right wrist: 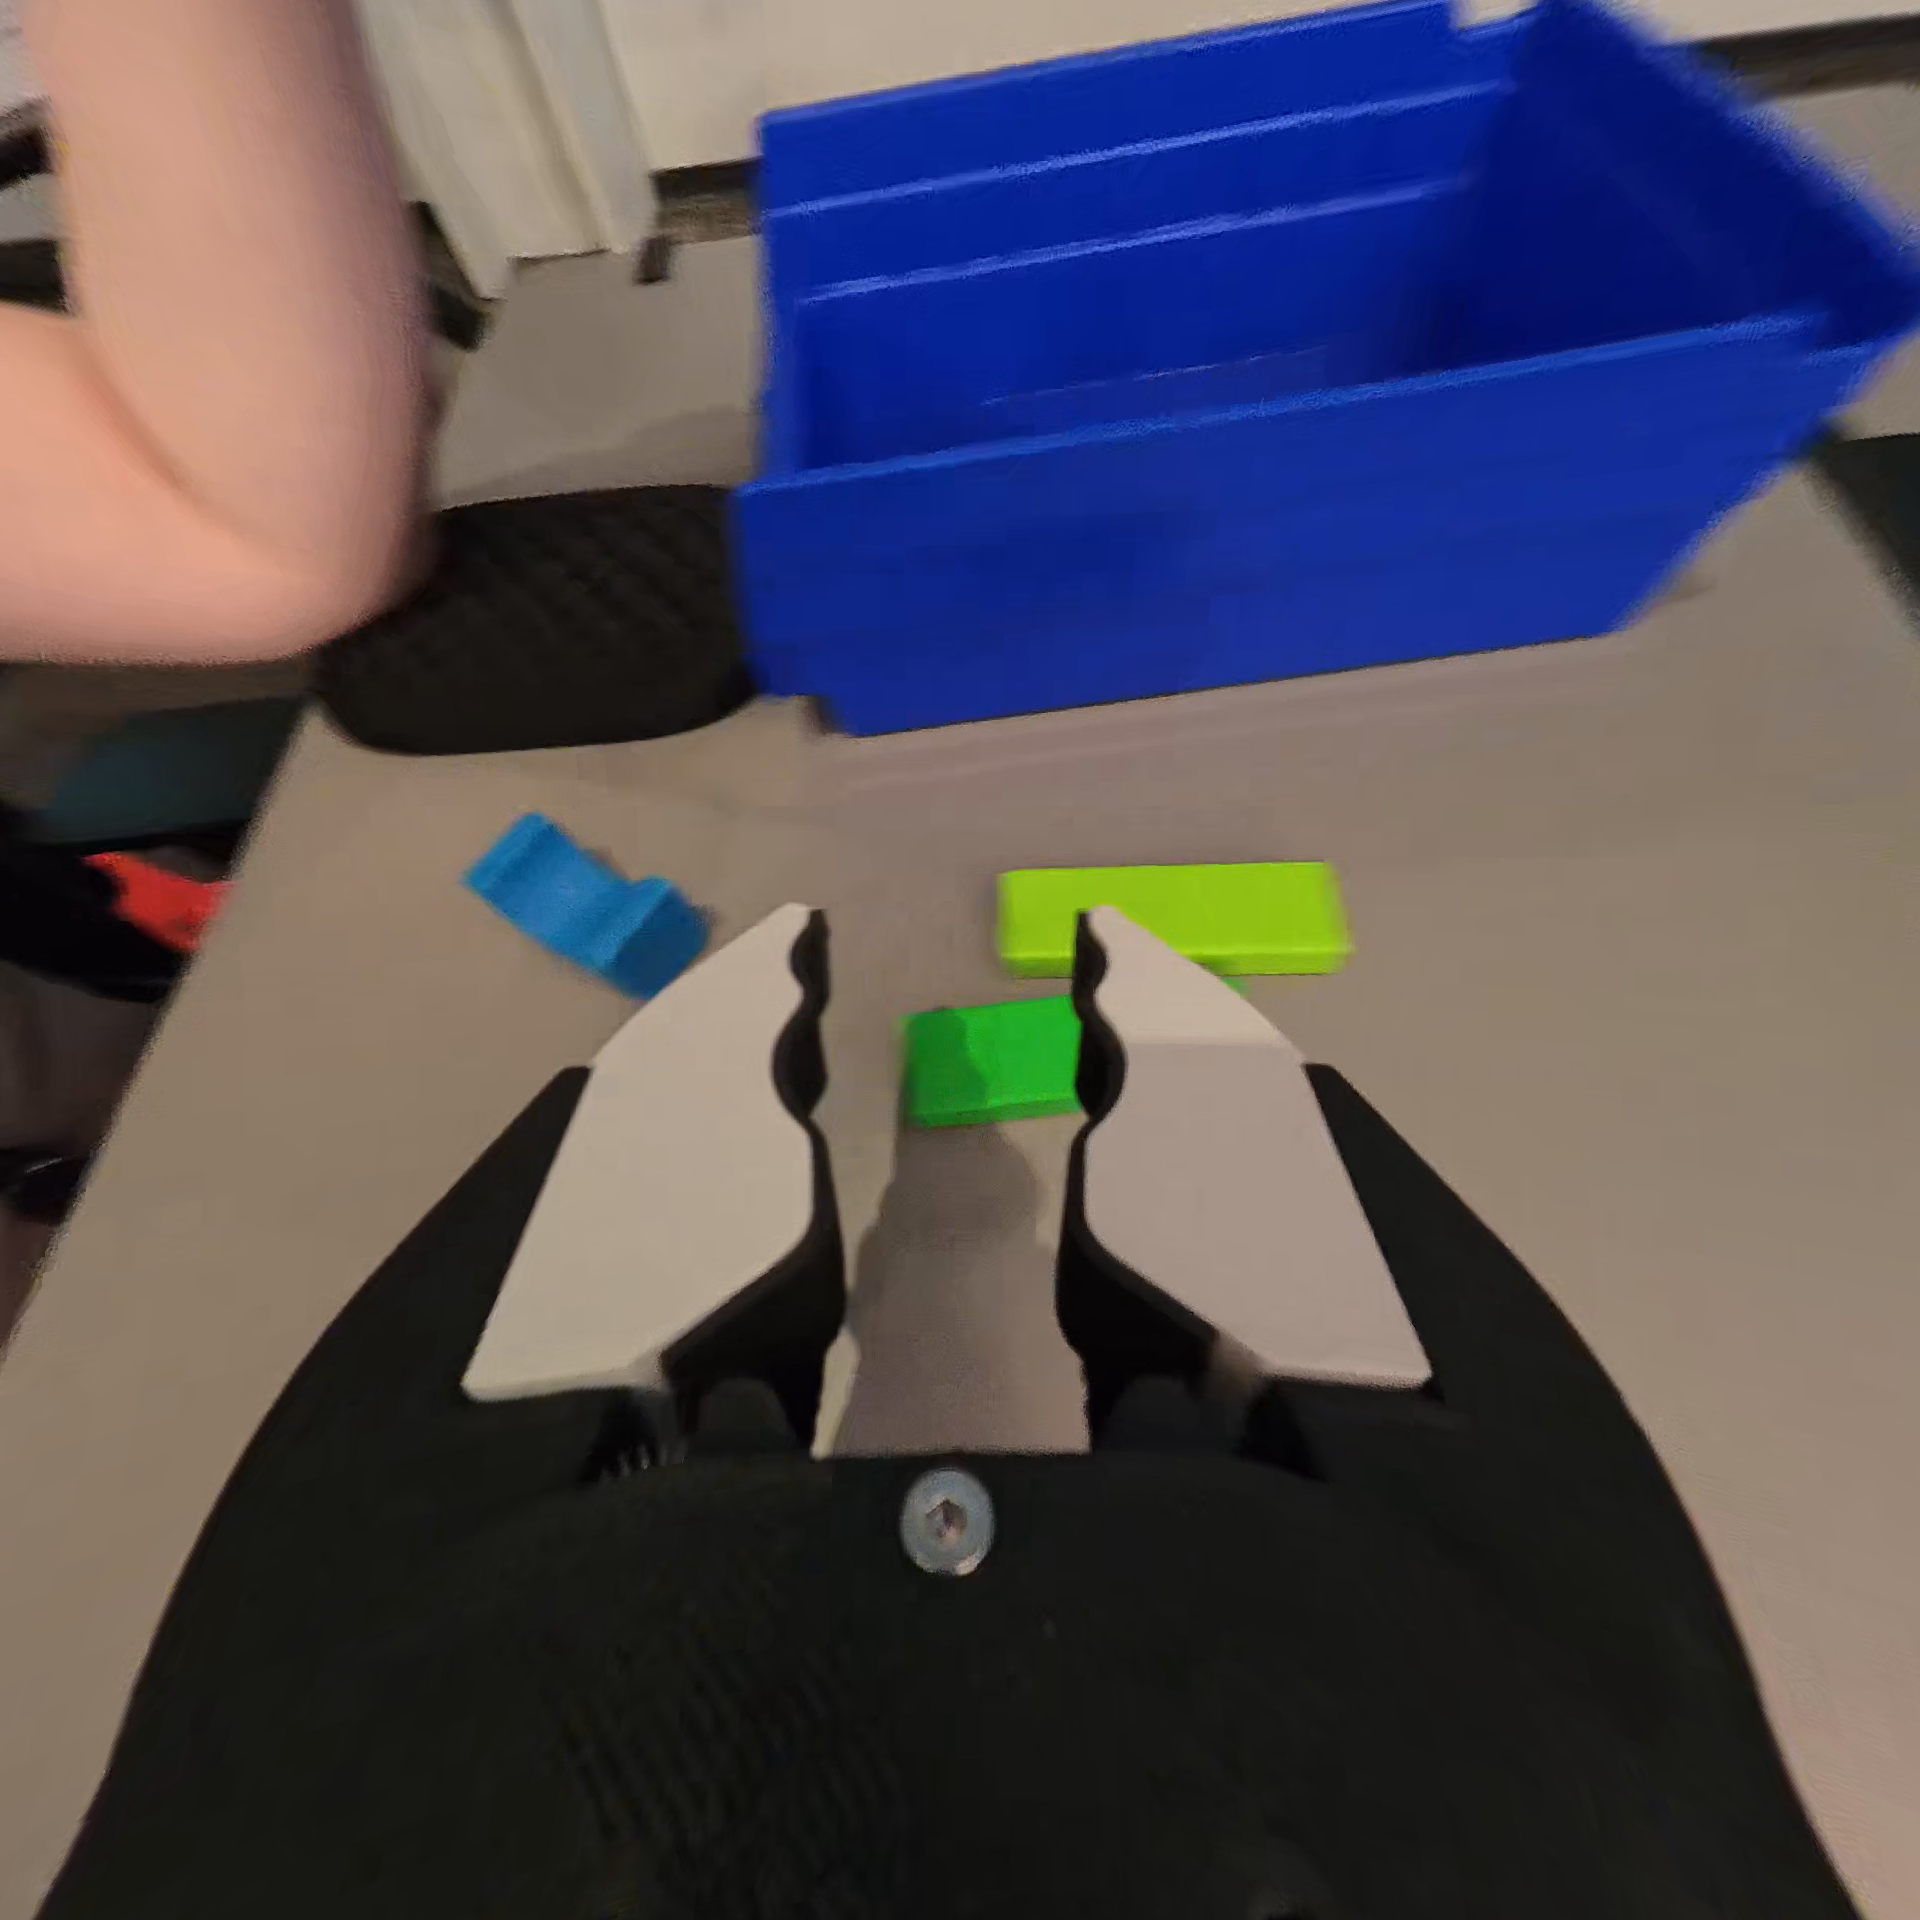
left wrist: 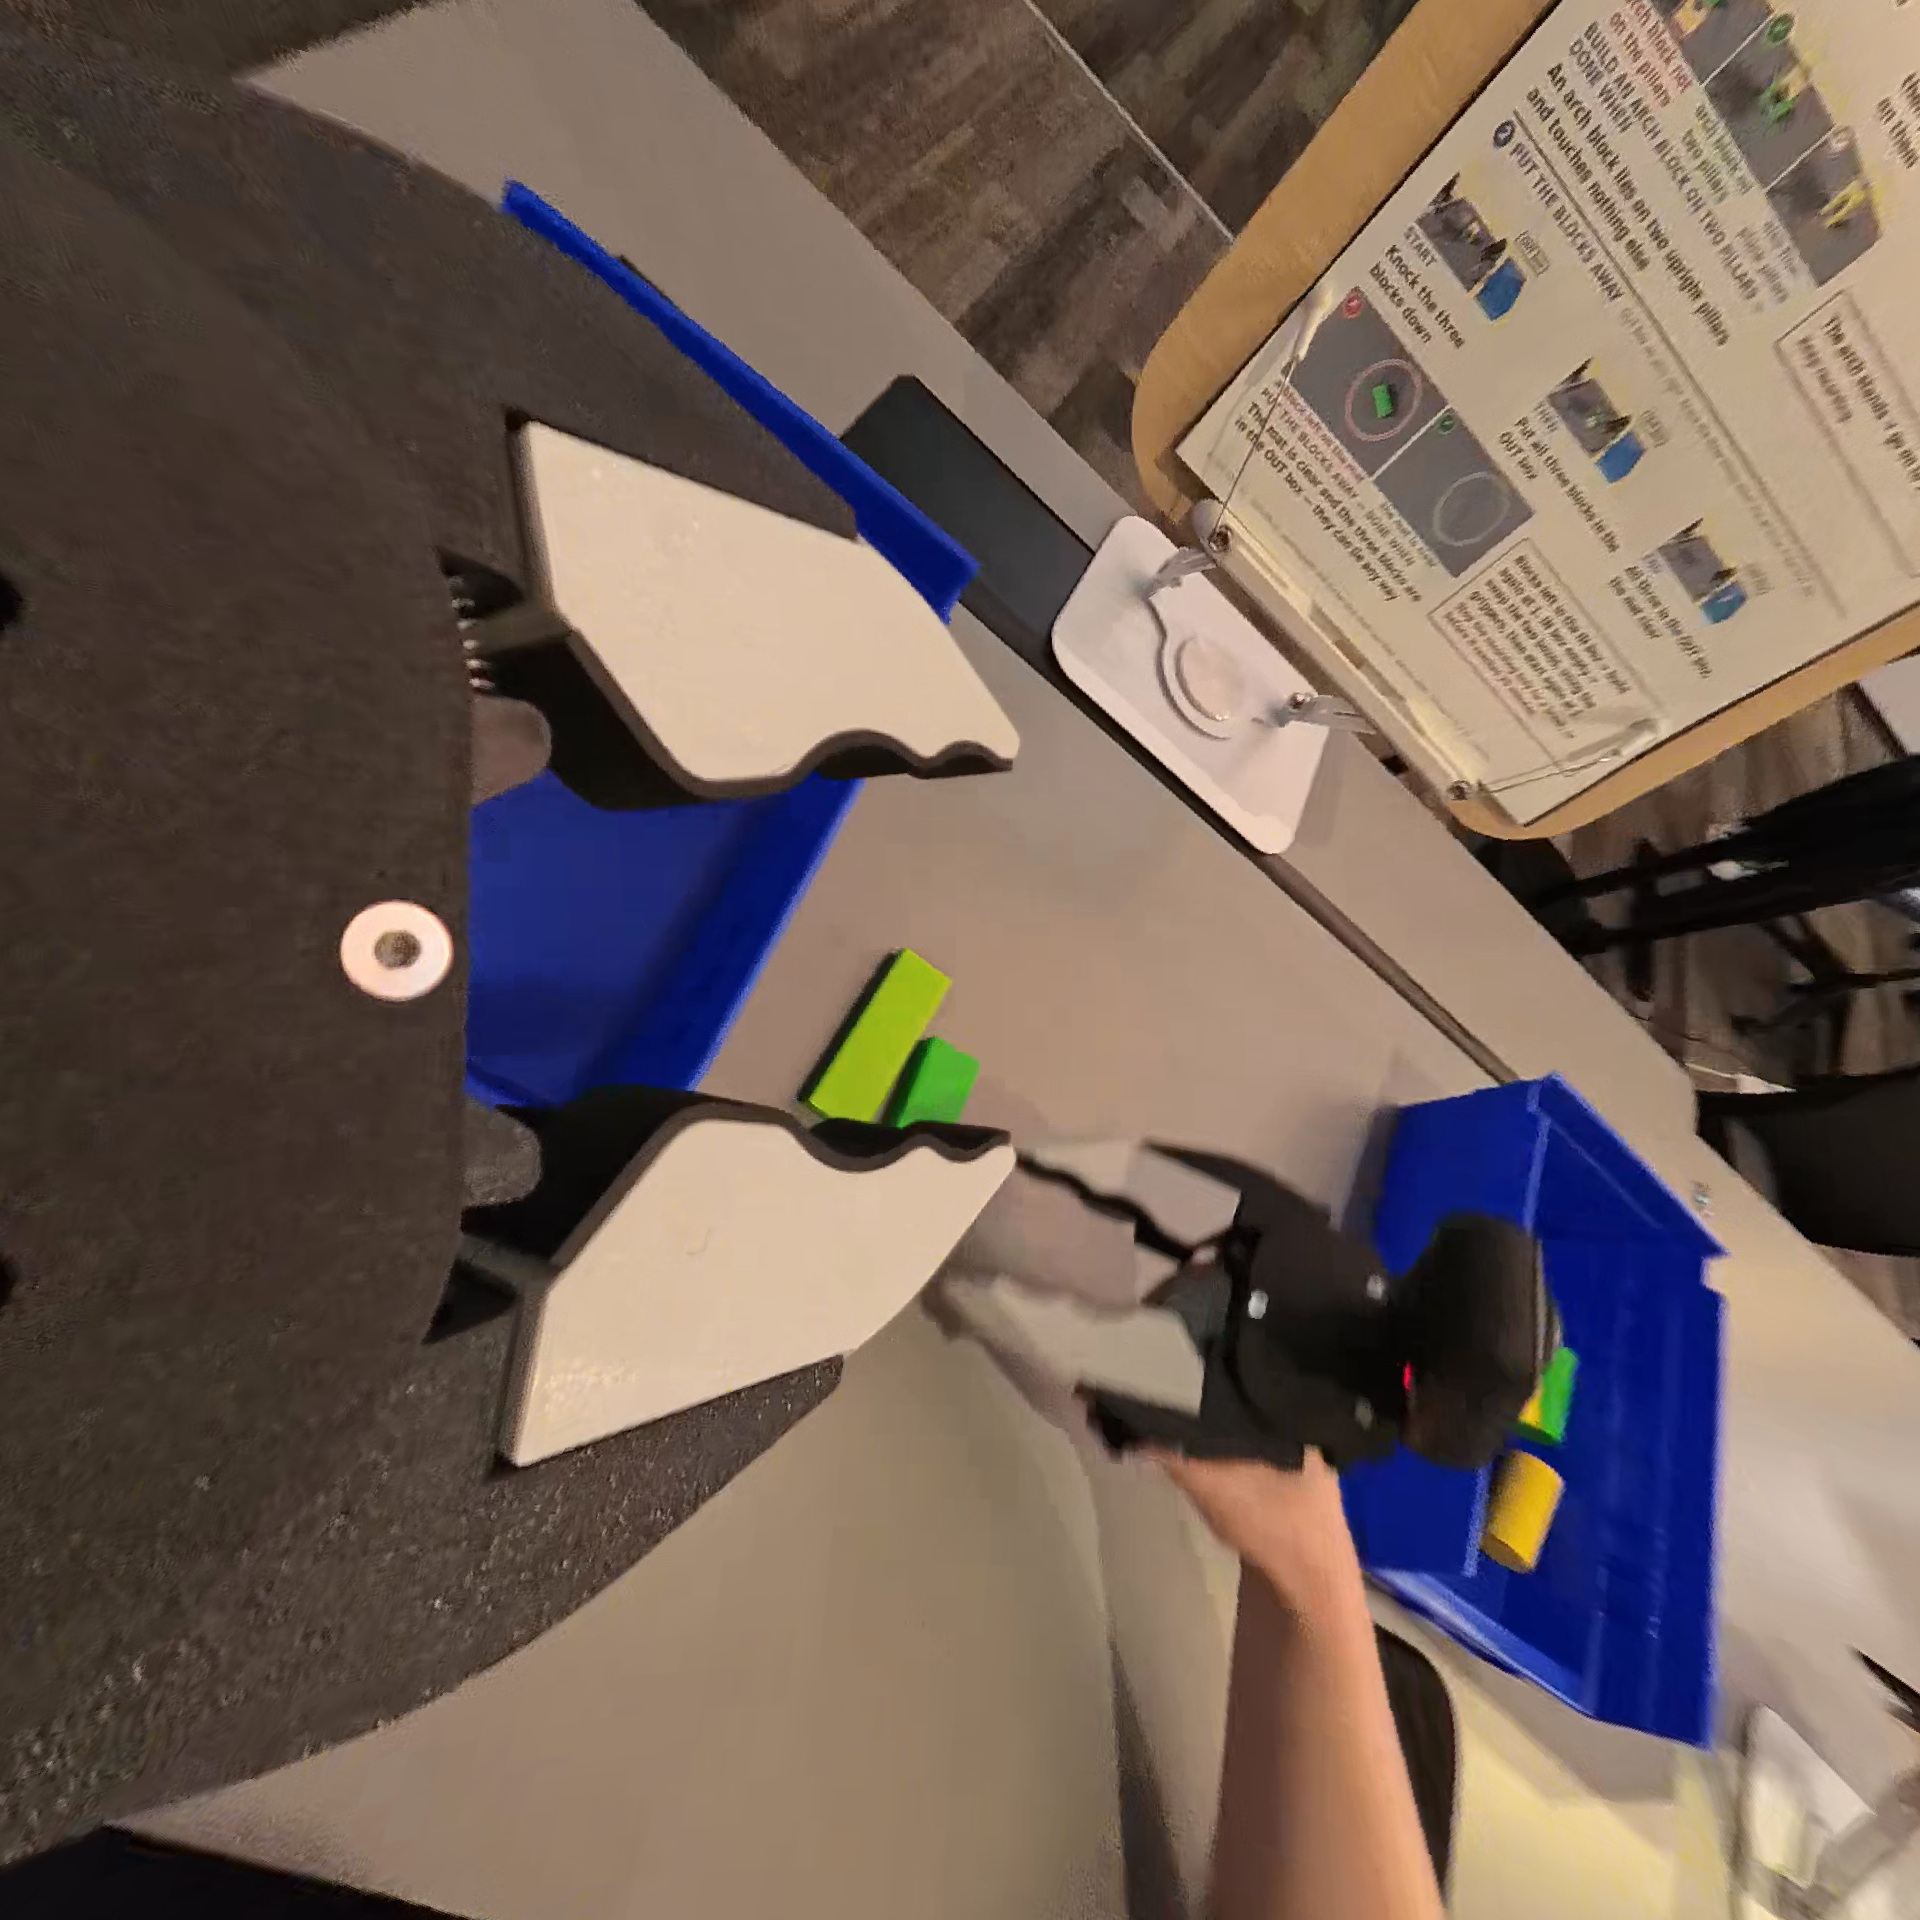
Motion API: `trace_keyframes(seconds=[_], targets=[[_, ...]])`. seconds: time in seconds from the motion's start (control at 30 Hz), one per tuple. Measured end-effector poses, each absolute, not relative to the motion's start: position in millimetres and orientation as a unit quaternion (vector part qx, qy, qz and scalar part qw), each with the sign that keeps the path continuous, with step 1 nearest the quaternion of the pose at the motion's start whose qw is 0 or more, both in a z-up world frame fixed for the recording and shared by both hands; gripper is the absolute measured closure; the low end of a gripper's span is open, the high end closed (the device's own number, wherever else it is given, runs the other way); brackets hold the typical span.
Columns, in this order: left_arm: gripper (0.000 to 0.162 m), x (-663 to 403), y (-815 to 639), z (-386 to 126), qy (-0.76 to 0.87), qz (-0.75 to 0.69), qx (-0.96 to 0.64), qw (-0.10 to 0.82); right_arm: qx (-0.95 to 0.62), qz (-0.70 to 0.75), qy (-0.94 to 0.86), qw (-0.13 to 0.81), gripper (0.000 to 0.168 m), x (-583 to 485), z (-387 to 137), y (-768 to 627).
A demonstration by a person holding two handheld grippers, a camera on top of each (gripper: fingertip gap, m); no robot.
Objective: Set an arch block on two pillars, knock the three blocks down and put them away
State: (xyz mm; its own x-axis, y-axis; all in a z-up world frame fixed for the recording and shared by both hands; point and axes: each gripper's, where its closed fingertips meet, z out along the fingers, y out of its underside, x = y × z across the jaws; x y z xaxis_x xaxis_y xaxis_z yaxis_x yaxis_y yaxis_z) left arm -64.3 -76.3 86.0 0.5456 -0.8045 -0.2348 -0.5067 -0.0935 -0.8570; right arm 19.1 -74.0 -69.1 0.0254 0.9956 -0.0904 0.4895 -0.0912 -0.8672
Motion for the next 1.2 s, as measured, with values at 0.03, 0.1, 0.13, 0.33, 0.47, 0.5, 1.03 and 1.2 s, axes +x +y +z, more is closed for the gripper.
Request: trace_keyframes(seconds=[0.03,0.1,0.13,0.33,0.47,0.5,1.03,1.2], targets=[[0.098,-63.2,-77.7,83.8,0.459,-0.137,-0.725,0.495,-0.627,0.390,-0.595,0.318,0.115,16.3,-77.9,-97.0],[0.097,-59.4,-81.3,81.2,0.471,-0.125,-0.723,0.489,-0.599,0.389,-0.632,0.301,0.108,11.5,-94.4,-139.5],[0.096,-57.5,-82.9,80.4,0.475,-0.122,-0.722,0.487,-0.576,0.389,-0.655,0.298,0.108,8.3,-100.7,-159.3],[0.096,-62.7,-80.0,77.8,0.468,-0.101,-0.731,0.486,-0.545,0.315,-0.716,0.302,0.108,-16.4,-137.0,-173.7],[0.096,-73.3,-75.5,81.9,0.447,-0.096,-0.738,0.496,-0.591,0.395,-0.661,0.241,0.114,-33.9,-142.3,-171.1],[0.096,-76.3,-73.6,83.6,0.439,-0.094,-0.740,0.501,-0.596,0.394,-0.663,0.223,0.126,-34.1,-145.2,-171.3],[0.099,-71.2,-67.2,81.3,0.416,-0.098,-0.756,0.496,-0.653,0.180,-0.610,0.412,0.151,135.7,27.0,-60.9],[0.101,-36.2,-44.5,40.1,0.400,-0.092,-0.802,0.434,-0.802,0.055,-0.443,0.397,0.151,327.2,21.7,-0.7]])
